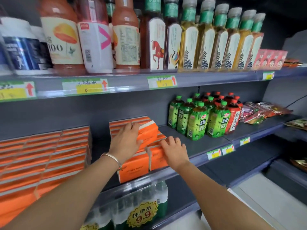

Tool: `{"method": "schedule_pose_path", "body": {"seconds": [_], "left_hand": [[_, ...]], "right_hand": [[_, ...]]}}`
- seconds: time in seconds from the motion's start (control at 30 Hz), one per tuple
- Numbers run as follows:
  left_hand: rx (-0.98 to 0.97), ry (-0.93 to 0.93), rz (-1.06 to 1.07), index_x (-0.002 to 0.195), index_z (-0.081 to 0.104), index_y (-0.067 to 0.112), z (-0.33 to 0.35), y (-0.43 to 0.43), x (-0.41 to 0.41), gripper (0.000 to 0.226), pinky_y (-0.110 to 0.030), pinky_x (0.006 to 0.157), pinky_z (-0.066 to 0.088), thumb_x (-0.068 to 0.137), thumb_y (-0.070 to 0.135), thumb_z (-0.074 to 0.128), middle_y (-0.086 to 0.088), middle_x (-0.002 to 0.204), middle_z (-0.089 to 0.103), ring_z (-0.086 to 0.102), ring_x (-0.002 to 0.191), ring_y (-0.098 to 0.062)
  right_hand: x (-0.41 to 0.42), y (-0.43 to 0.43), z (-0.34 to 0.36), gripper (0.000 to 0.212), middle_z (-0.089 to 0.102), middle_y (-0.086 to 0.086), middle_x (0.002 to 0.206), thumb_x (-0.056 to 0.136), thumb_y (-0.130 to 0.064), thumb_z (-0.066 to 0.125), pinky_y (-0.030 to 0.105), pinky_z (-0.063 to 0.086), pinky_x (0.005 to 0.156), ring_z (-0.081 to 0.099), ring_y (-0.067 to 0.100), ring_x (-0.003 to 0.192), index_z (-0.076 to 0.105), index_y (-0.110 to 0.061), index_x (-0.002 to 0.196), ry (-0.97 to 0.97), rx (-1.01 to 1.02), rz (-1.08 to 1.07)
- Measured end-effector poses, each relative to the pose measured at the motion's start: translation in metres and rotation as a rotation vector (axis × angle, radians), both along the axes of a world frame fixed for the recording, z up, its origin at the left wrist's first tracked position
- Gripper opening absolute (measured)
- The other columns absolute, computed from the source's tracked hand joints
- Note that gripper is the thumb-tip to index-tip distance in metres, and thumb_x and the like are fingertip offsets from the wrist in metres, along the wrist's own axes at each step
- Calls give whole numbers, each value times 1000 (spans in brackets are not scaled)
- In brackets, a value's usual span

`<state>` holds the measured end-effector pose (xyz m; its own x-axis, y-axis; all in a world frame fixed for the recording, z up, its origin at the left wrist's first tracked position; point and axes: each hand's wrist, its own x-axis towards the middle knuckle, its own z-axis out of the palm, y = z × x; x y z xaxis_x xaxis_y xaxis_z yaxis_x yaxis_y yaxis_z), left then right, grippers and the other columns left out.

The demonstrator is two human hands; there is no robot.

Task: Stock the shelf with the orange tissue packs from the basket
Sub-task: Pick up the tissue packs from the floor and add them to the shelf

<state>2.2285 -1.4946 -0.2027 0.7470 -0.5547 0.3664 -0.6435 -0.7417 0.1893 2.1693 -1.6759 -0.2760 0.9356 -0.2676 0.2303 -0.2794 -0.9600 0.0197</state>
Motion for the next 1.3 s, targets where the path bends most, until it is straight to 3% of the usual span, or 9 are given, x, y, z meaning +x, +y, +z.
{"method": "schedule_pose_path", "body": {"seconds": [0.23, 0.37, 0.47, 0.6, 0.77, 0.87, 1.07, 1.2, 1.3], "left_hand": [[-4, 15, -14, 130, 38, 22, -10, -4, 10, 46, -40, 90, 47, 90, 35, 57, -2, 128, 44, 46, 119, -25], [1, 11, -38, 130, 39, 21, -10, -8, 8, 46, -41, 90, 48, 90, 32, 57, -3, 130, 43, 45, 119, -24], [17, -17, -52, 130, 39, 22, -10, -12, 5, 45, -39, 90, 48, 89, 28, 58, -2, 127, 44, 44, 118, -24], [20, -29, -89, 130, 39, 22, -10, -24, -3, 46, -36, 94, 44, 88, 26, 59, 0, 127, 43, 40, 121, -23], [-44, -45, -161, 128, 43, 21, -6, -43, -11, 47, -35, 96, 42, 86, 26, 62, 0, 126, 44, 41, 121, -23], [-108, -31, -167, 131, 42, 23, 0, -49, -5, 51, -35, 99, 40, 85, 27, 64, 0, 128, 45, 41, 122, -22], [-121, 31, -72, 137, 36, 22, -15, -65, 39, 56, -38, 105, 38, 86, 24, 60, -4, 135, 45, 41, 128, -26], [-22, 49, -34, 135, 41, 23, -30, -90, 95, 52, -36, 104, 38, 87, 28, 59, -4, 135, 48, 44, 125, -26], [18, 68, -18, 133, 45, 22, -36, -109, 136, 49, -32, 104, 38, 87, 29, 59, -3, 136, 50, 47, 125, -24]], "right_hand": [[8, 4, -8, 43, 36, 11, 133, 89, -7, 43, 40, 47, 81, 32, 35, 122, 38, -16, 131, 13, 97, 28], [2, -2, 0, 49, 42, 6, 131, 87, -15, 47, 39, 41, 93, 39, 31, 122, 39, -20, 135, -23, 116, 26], [-4, -9, 10, 60, 42, 4, 131, 86, -30, 52, 39, 40, 97, 41, 28, 122, 31, -22, 142, -227, 188, 26], [-9, -13, 31, 80, 32, 4, 141, 80, -43, 67, 41, 42, 100, 38, 27, 125, 27, -25, 147, -318, 253, 192], [-10, -14, 54, 47, 39, 3, 133, 84, -27, 66, 40, 48, 86, 47, 31, 116, 47, -23, 127, -239, 202, 202], [-10, -27, 61, 45, 41, 4, 131, 83, -23, 67, 41, 48, 86, 49, 31, 111, 51, -22, 125, -299, 233, 141], [17, -70, 48, 40, 41, 11, 130, 88, -23, 62, 38, 47, 71, 58, 38, 100, 49, -17, 125, -416, 299, -138], [74, -101, 30, 35, 39, 12, 127, 89, -16, 55, 41, 43, 71, 57, 41, 103, 42, -14, 122, -278, 343, -229], [124, -118, 21, 41, 36, 11, 135, 89, -9, 50, 43, 46, 77, 57, 40, 108, 39, -16, 127, -131, 322, -247]]}}
